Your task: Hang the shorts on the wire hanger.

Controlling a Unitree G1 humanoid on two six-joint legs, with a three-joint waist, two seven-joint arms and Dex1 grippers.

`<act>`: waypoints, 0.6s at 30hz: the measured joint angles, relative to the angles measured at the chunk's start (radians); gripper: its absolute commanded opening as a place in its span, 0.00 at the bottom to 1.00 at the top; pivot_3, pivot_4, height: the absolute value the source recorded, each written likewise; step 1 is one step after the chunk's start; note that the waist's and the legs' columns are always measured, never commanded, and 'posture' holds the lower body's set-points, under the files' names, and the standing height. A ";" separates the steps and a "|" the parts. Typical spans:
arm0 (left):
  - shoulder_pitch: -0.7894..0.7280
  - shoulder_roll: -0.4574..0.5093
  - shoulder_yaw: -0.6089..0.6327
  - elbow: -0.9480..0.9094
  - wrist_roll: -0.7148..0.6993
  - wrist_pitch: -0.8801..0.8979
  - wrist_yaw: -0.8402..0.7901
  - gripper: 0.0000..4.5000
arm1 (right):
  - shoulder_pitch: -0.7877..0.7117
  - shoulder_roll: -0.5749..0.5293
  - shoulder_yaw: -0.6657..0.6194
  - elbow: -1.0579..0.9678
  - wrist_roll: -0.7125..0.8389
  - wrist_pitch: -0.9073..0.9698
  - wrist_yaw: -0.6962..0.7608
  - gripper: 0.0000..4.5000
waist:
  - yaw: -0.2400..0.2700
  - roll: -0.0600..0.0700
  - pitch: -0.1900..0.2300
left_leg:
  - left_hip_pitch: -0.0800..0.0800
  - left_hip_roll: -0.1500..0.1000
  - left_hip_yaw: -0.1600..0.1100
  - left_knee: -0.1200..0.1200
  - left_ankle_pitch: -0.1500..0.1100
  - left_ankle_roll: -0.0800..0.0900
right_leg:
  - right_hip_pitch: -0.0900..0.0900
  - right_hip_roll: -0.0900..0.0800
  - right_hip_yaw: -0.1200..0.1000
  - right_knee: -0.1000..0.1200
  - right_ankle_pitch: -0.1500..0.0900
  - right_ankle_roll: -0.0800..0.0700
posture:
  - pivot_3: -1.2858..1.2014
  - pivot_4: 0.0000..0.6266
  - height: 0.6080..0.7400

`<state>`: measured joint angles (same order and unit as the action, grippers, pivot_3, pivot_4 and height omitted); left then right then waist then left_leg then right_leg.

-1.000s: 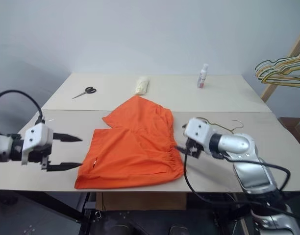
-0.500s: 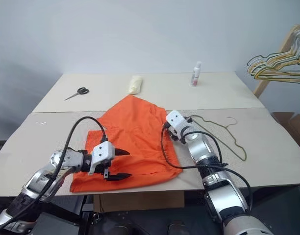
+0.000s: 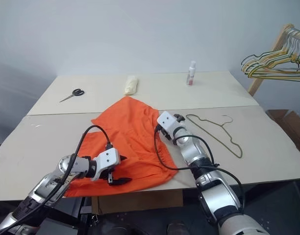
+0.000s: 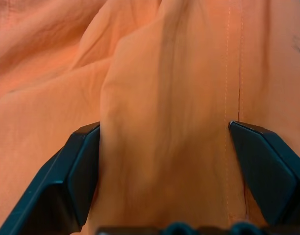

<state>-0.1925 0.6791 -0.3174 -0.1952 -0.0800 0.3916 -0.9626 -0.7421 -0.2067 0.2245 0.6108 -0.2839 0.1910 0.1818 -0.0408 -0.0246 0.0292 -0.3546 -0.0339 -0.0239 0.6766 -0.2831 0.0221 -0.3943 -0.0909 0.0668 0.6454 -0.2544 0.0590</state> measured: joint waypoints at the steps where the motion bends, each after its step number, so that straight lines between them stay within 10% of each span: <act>1: 0.001 0.000 0.000 -0.003 0.000 0.001 0.001 0.96 | 0.000 0.004 -0.009 -0.013 0.016 0.000 0.012 1.00 | 0.000 0.000 0.000 | 0.000 0.000 0.000 0.000 0.000 0.000 | 0.000 0.000 0.000 0.000 0.000 0.000 | 0.55 0.00 1.00; 9: 0.002 0.002 0.000 -0.003 0.004 0.001 0.000 0.96 | 0.060 0.023 0.099 -0.056 0.031 0.000 0.207 1.00 | -0.001 0.000 0.000 | 0.000 0.000 0.000 0.000 0.000 0.000 | 0.001 0.000 0.000 0.000 0.000 0.000 | 0.55 0.00 1.00; 18: 0.011 0.003 -0.001 -0.011 0.005 0.001 0.001 0.96 | -0.048 0.026 0.190 0.144 -0.113 -0.031 0.063 1.00 | 0.006 0.001 -0.001 | 0.003 0.000 -0.001 0.000 0.000 0.000 | 0.003 0.000 -0.001 0.000 0.000 0.000 | 0.55 0.00 1.00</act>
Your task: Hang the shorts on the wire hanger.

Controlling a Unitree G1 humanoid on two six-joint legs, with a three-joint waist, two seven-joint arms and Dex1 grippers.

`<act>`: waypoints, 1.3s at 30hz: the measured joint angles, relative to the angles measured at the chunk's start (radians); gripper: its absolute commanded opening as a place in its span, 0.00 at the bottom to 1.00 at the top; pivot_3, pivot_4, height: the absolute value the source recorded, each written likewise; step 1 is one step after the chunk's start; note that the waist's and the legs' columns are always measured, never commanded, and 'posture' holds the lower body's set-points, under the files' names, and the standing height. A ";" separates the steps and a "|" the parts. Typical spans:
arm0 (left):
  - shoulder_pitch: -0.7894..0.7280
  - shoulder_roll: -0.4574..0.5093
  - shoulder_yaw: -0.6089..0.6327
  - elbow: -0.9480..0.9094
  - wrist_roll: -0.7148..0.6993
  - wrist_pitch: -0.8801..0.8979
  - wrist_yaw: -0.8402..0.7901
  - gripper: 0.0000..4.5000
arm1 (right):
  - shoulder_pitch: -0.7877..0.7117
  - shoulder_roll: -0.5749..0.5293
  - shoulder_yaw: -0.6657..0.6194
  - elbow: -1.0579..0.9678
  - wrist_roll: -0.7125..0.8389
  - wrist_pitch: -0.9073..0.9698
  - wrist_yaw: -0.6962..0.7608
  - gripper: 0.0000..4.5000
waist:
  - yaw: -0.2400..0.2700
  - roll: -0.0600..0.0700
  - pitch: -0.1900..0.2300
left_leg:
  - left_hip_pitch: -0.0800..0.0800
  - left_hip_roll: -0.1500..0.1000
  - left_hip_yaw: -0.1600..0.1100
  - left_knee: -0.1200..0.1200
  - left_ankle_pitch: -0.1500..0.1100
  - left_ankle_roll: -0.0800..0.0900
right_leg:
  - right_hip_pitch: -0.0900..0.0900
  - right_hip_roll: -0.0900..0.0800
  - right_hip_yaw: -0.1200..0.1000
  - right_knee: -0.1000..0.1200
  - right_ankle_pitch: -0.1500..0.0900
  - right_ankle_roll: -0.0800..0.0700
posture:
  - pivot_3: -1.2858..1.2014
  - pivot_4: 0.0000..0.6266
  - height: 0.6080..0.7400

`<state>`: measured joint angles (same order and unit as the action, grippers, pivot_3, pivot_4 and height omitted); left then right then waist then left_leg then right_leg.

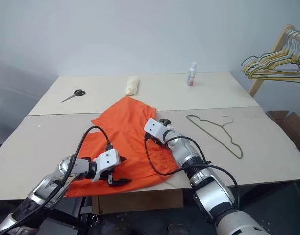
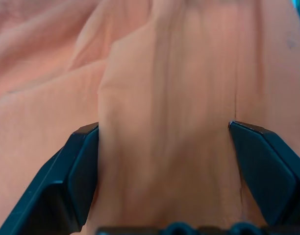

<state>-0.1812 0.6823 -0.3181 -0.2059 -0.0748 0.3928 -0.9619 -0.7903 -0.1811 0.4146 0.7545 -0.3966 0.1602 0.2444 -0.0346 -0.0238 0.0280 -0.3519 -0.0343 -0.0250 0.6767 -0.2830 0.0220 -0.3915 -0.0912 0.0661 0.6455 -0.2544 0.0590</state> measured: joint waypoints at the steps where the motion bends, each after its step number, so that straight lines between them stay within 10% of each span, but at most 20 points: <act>1: 0.001 0.000 0.000 -0.001 0.000 0.000 0.000 0.96 | -0.014 0.000 0.001 0.028 -0.013 0.002 -0.032 1.00 | 0.002 0.000 0.000 | 0.000 0.000 0.000 0.000 0.000 0.000 | 0.000 0.000 0.000 0.000 0.000 0.000 | 0.55 0.00 1.00; 8: 0.015 0.010 0.000 -0.021 0.000 0.007 -0.001 0.96 | -0.032 -0.041 -0.043 0.072 -0.005 0.026 -0.061 1.00 | 0.012 0.000 0.000 | 0.000 0.000 0.000 0.000 0.000 0.000 | 0.000 0.000 0.000 -0.001 0.000 0.000 | 0.55 0.00 1.00; 24: 0.012 -0.101 0.162 -0.034 -0.185 -0.048 -0.001 0.98 | 0.197 -0.214 -0.354 -0.592 0.390 0.292 0.333 1.00 | 0.039 0.001 0.001 | -0.003 0.000 0.000 0.000 0.000 0.000 | 0.000 -0.001 -0.002 -0.004 0.000 0.000 | 0.55 0.00 1.00; 39: -0.034 -0.023 0.278 -0.069 -0.311 -0.065 -0.089 0.98 | 0.166 -0.530 -0.384 -0.113 0.407 0.322 0.544 1.00 | 0.031 0.001 0.001 | -0.002 0.001 0.002 0.000 0.000 0.001 | 0.002 0.000 0.000 -0.006 0.000 0.000 | 0.55 0.00 1.00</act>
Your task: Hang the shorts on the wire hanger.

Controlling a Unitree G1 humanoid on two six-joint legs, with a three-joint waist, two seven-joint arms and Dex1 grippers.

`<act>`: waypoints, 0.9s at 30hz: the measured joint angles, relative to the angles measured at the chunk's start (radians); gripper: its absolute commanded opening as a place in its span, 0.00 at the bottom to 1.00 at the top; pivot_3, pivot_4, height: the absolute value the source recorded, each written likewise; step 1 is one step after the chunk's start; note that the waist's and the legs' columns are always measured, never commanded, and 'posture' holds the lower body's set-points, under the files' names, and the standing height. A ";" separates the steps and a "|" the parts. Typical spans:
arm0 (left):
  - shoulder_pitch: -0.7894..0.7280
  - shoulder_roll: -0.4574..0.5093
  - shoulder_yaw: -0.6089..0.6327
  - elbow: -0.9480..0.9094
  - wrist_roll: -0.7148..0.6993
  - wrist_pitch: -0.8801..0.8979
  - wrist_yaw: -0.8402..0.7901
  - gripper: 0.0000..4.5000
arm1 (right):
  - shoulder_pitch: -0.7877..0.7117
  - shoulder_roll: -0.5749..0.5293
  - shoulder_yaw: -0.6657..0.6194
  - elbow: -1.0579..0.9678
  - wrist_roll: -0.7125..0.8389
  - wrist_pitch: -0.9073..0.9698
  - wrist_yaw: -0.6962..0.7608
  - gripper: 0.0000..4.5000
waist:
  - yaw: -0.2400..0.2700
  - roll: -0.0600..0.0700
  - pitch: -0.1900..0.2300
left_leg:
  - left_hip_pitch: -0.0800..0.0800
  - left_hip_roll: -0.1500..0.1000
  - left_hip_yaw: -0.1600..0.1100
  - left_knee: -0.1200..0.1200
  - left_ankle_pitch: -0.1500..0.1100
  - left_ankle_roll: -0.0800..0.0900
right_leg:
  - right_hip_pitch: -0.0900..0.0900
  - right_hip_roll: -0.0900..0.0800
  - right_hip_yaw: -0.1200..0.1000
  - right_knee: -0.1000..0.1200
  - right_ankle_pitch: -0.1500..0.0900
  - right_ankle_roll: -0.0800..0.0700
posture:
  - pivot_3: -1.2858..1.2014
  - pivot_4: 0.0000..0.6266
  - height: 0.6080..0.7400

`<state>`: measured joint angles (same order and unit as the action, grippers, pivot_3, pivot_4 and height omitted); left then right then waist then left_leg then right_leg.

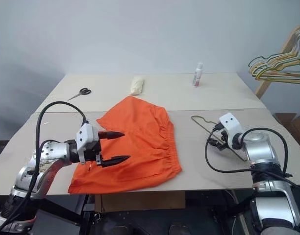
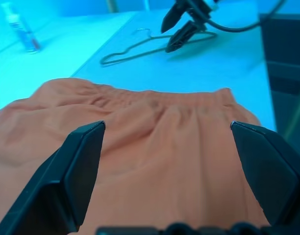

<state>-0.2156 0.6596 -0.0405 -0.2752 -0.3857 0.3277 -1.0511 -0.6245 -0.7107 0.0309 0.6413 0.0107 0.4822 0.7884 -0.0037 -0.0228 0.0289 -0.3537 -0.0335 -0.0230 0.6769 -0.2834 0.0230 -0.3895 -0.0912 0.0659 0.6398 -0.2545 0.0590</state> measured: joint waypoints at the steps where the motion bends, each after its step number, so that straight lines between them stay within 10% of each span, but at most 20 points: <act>1: 0.001 0.005 -0.006 -0.003 0.004 -0.002 -0.003 0.98 | -0.029 -0.002 0.001 0.052 0.000 -0.008 0.020 1.00 | -0.002 0.000 0.000 | 0.000 0.000 0.000 0.000 0.000 0.000 | 0.000 0.000 0.000 0.000 0.000 0.000 | 0.55 0.00 1.00; 13: 0.055 0.045 -0.019 -0.103 -0.011 0.001 -0.023 0.98 | -0.195 -0.001 0.080 0.406 -0.091 -0.139 0.118 1.00 | -0.001 0.000 0.000 | 0.000 0.000 -0.001 0.000 0.000 0.000 | 0.000 -0.001 0.000 0.000 0.000 0.000 | 0.56 0.00 1.00; 27: 0.052 0.048 -0.021 -0.102 -0.010 0.002 -0.021 1.00 | -0.221 0.008 0.118 0.440 -0.155 -0.169 0.103 0.03 | 0.015 0.000 0.000 | 0.001 0.000 -0.001 0.001 0.000 0.000 | 0.002 -0.001 0.000 0.000 0.000 0.000 | 0.56 0.00 1.00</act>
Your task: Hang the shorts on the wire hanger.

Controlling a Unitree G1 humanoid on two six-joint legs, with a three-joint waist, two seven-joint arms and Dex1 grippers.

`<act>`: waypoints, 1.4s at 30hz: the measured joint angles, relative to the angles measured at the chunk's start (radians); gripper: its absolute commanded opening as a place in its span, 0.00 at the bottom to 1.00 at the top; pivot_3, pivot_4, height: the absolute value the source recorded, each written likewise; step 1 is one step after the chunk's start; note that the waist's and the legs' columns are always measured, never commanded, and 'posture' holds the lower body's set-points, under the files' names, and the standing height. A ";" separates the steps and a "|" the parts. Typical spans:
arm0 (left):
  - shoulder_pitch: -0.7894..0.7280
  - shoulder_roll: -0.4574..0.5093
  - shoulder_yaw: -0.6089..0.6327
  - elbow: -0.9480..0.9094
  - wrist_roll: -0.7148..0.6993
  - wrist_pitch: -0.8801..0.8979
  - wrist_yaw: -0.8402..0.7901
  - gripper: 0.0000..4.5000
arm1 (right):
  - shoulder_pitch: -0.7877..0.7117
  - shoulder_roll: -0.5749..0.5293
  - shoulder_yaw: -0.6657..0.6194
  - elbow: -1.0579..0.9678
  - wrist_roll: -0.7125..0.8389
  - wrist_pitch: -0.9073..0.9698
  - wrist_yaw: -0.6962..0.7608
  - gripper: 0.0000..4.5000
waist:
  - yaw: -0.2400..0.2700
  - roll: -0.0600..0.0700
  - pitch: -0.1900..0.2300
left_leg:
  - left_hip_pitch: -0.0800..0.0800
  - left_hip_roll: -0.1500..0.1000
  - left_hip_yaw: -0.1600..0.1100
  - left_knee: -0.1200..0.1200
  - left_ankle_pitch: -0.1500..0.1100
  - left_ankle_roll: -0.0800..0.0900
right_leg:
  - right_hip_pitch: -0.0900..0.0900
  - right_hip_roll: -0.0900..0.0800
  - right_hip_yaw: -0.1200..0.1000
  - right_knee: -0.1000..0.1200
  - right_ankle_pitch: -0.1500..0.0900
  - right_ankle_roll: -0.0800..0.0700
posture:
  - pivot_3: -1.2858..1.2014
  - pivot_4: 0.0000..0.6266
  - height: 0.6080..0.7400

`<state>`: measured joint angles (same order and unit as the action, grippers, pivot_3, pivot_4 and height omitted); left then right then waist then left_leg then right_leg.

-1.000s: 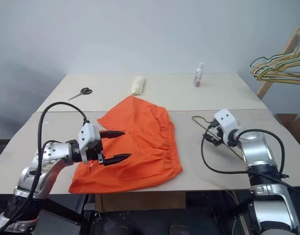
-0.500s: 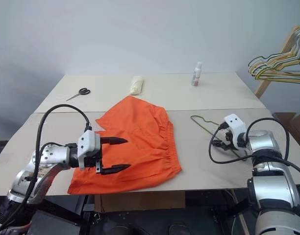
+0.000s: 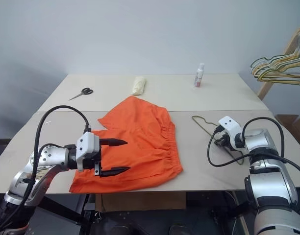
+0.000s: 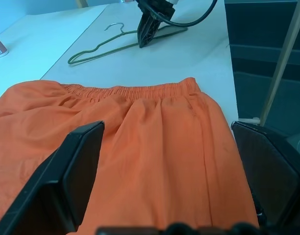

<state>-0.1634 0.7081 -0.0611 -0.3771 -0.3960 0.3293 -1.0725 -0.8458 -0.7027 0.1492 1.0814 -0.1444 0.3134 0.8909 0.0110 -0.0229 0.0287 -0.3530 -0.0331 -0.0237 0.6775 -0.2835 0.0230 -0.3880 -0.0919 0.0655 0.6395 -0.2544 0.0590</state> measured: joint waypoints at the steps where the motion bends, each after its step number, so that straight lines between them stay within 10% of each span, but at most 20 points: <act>1: -0.004 -0.001 -0.002 0.001 0.002 0.000 0.000 1.00 | 0.000 0.000 0.000 -0.001 -0.002 -0.003 -0.004 0.00 | 0.000 0.000 0.000 | 0.000 0.000 0.000 0.000 0.000 0.000 | 0.000 0.000 0.000 0.000 0.000 0.000 | 0.56 0.00 1.00; 9: -0.119 -0.201 0.053 0.057 -0.078 0.152 0.232 1.00 | 0.119 0.001 -0.036 -0.197 0.002 -0.012 -0.126 0.00 | 0.003 -0.001 -0.001 | -0.002 -0.001 -0.001 0.001 0.000 0.000 | -0.001 -0.001 0.000 0.000 0.001 0.001 | 0.55 0.00 1.00; 18: -0.273 -0.424 0.246 0.088 -0.433 0.493 0.544 1.00 | 0.389 0.262 -0.230 -1.095 0.143 0.143 -0.416 0.00 | -0.005 -0.001 -0.001 | -0.015 -0.001 -0.001 0.003 0.001 -0.001 | -0.016 0.000 0.001 0.005 0.001 0.002 | 0.54 0.00 1.00; 33: -0.419 -0.601 0.236 0.179 -0.459 0.458 0.789 1.00 | 0.562 0.455 0.045 -1.432 0.043 -0.051 -0.566 0.00 | -0.005 -0.001 -0.001 | -0.015 -0.005 -0.002 0.002 0.004 -0.007 | -0.016 0.000 0.001 0.002 0.001 0.002 | 0.53 0.00 1.00; 42: -0.429 -0.611 0.263 0.180 -0.469 0.432 0.821 0.41 | 0.583 0.458 0.086 -1.436 -0.001 -0.092 -0.569 0.00 | -0.006 -0.001 -0.001 | -0.015 -0.005 -0.002 0.002 0.004 -0.007 | -0.016 0.000 0.001 0.002 0.001 0.002 | 0.53 0.00 1.00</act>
<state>-0.5926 0.0972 0.2014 -0.1967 -0.8648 0.7615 -0.2513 -0.2629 -0.2446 0.2351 -0.3547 -0.1450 0.2213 0.3223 0.0051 -0.0241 0.0273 -0.3679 -0.0378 -0.0255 0.6797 -0.2794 0.0159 -0.4035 -0.0917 0.0661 0.6416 -0.2533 0.0607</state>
